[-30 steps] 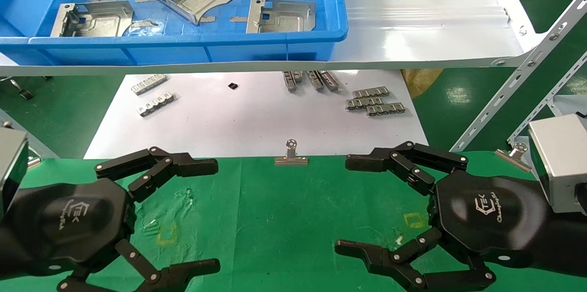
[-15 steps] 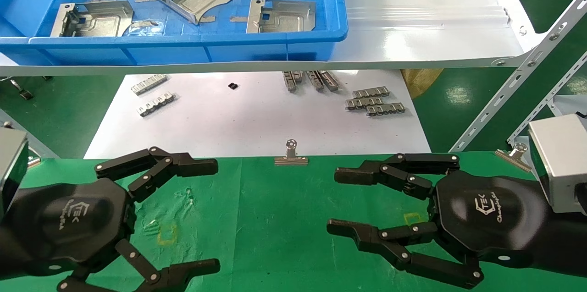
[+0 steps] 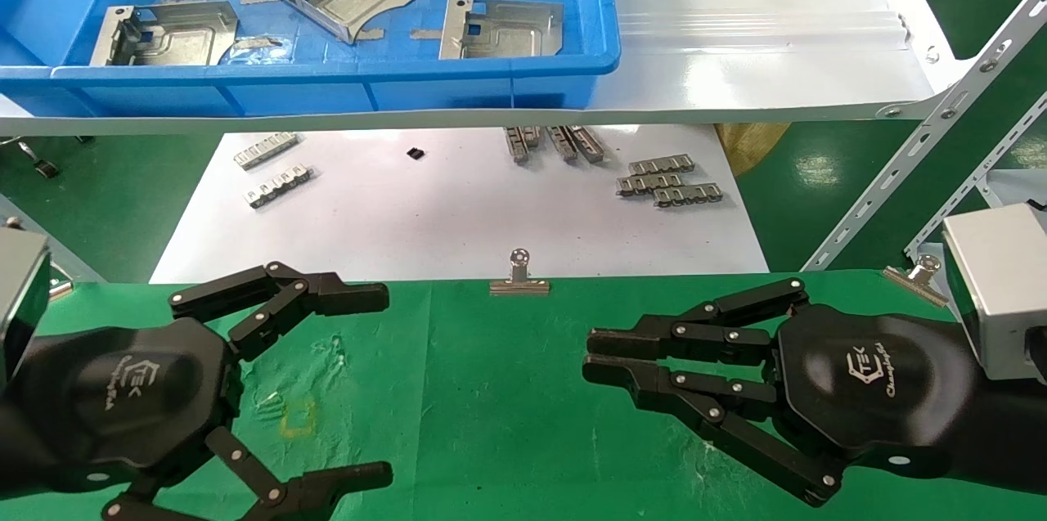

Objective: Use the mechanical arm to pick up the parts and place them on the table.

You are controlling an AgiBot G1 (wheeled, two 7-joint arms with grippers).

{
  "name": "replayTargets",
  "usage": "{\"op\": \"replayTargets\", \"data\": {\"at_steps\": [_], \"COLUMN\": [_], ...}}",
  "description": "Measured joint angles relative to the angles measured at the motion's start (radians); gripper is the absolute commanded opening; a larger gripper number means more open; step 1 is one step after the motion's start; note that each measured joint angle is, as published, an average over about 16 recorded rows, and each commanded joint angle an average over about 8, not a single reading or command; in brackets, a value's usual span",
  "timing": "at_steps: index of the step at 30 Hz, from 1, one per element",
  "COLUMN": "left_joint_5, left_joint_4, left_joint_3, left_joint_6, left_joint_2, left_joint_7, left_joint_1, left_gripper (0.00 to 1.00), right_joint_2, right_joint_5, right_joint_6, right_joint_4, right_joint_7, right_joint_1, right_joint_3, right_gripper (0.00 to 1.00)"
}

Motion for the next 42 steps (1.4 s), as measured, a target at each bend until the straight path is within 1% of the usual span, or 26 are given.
{"op": "replayTargets", "data": {"at_steps": [16,17,18,24,25,26,30,34,38,41,42], "left_joint_5": [0.0,0.0,0.001,0.024,0.032,0.041,0.094,0.18,0.289,0.376,0.406], "left_joint_4": [-0.001,-0.002,-0.002,0.018,0.027,0.039,0.123,0.267,0.456,0.613,0.665], "left_joint_3": [0.0,0.001,0.001,0.009,0.011,0.014,0.032,0.06,0.096,0.128,0.139], "left_joint_6": [0.001,0.001,0.0,0.002,0.002,0.003,0.006,-0.016,-0.084,-0.165,-0.196], "left_joint_2": [0.001,0.001,0.002,0.016,0.021,0.028,0.069,0.132,0.219,0.293,0.318], "left_joint_7": [-0.002,-0.004,-0.006,-0.015,-0.015,-0.014,-0.004,0.029,0.078,0.117,0.129], "left_joint_1": [-0.004,-0.007,-0.011,-0.075,-0.094,-0.117,-0.238,-0.395,-0.562,-0.677,-0.711], "left_gripper": [1.0,1.0,1.0,1.0,1.0,1.0,1.0,1.0,1.0,1.0,0.98], "right_joint_2": [0.0,0.0,0.0,0.0,0.0,0.0,0.0,0.0,0.0,0.0,0.0], "right_joint_5": [0.0,0.0,0.0,0.0,0.0,0.0,0.0,0.0,0.0,0.0,0.0], "right_joint_6": [0.0,0.0,0.0,0.0,0.0,0.0,0.0,0.0,0.0,0.0,0.0], "right_joint_4": [0.0,0.0,0.0,0.0,0.0,0.0,0.0,0.0,0.0,0.0,0.0], "right_joint_7": [0.0,0.0,0.0,0.0,0.0,0.0,0.0,0.0,0.0,0.0,0.0], "right_joint_1": [0.0,0.0,0.0,0.0,0.0,0.0,0.0,0.0,0.0,0.0,0.0], "right_joint_3": [0.0,0.0,0.0,0.0,0.0,0.0,0.0,0.0,0.0,0.0,0.0], "right_gripper": [0.0,0.02,0.09,0.84,0.95,1.0,1.0,1.0,1.0,1.0,1.0]}}
